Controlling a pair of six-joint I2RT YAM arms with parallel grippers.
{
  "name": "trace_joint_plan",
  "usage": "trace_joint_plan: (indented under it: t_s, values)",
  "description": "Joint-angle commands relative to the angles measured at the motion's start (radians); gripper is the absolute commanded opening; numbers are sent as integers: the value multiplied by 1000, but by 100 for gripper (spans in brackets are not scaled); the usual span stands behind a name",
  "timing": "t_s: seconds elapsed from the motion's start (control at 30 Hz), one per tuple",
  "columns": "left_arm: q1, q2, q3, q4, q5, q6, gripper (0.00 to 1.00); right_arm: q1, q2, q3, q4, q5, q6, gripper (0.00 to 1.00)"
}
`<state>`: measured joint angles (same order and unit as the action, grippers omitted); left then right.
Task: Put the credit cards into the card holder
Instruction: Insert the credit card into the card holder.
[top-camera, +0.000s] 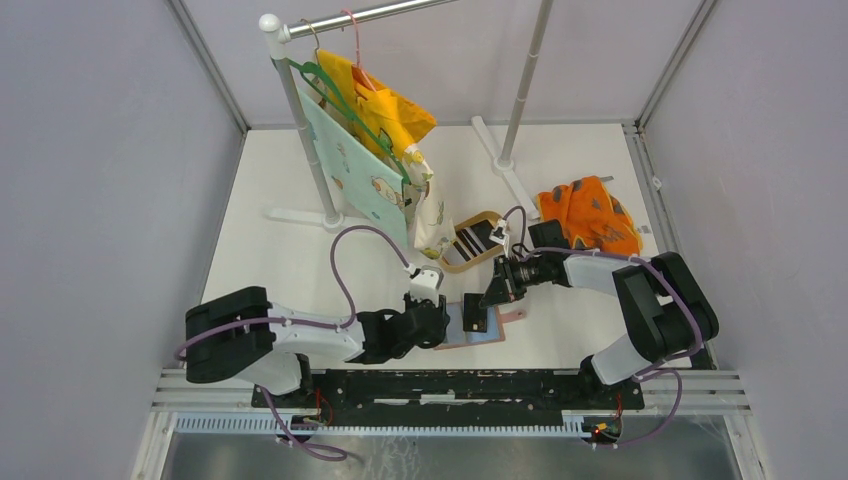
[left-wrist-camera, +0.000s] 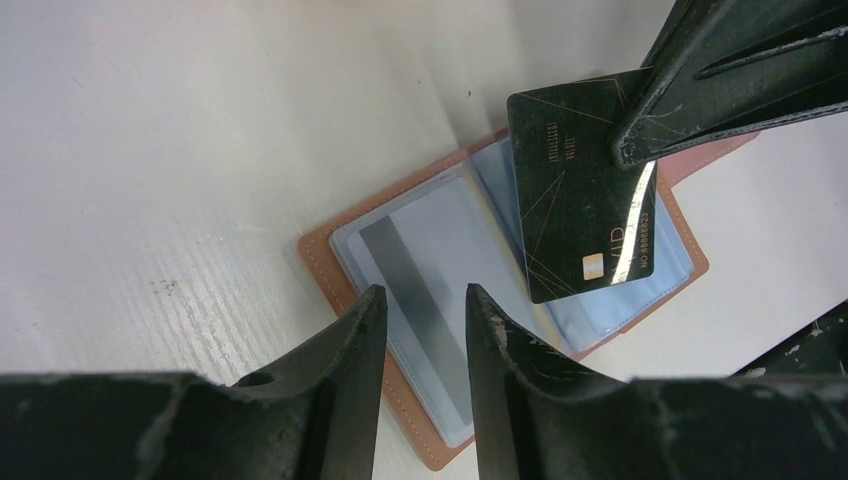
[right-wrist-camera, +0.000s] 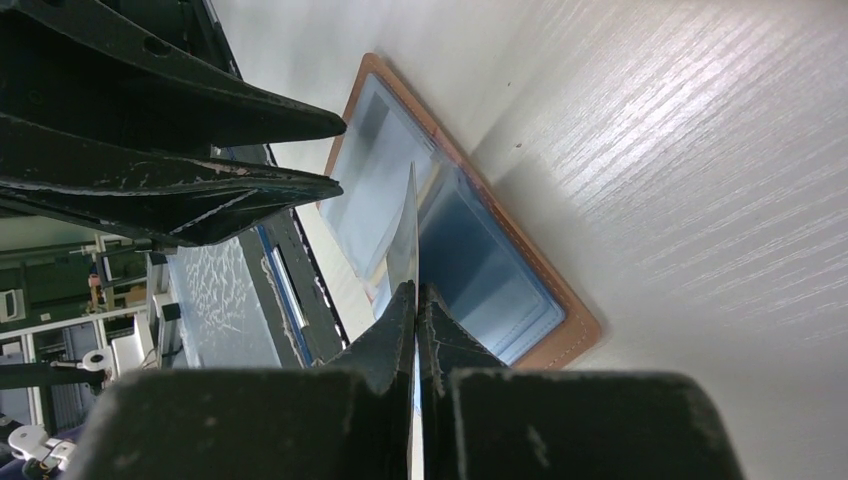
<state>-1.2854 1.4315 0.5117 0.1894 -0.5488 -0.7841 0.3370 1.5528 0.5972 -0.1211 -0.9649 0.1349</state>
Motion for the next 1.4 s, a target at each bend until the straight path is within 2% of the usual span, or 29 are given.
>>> trace_joint_plan:
  t_s: [0.0, 0.3, 0.63, 0.93, 1.37]
  values:
    - [-8, -74, -6, -19, -37, 5, 43, -14, -5, -15, 64, -9, 39, 0]
    - [-7, -170, -113, 12, 20, -67, 55, -27, -30, -43, 140, -70, 100, 0]
    - [-7, -132, -134, 85, 67, -113, 57, -32, -32, -60, 160, -26, 119, 0]
    - [-7, -87, -119, 37, 57, -162, 48, -41, -42, -114, 238, 34, 193, 0]
    - [-8, 1, -57, -23, 38, -162, 40, -44, -42, -166, 338, 46, 282, 0]
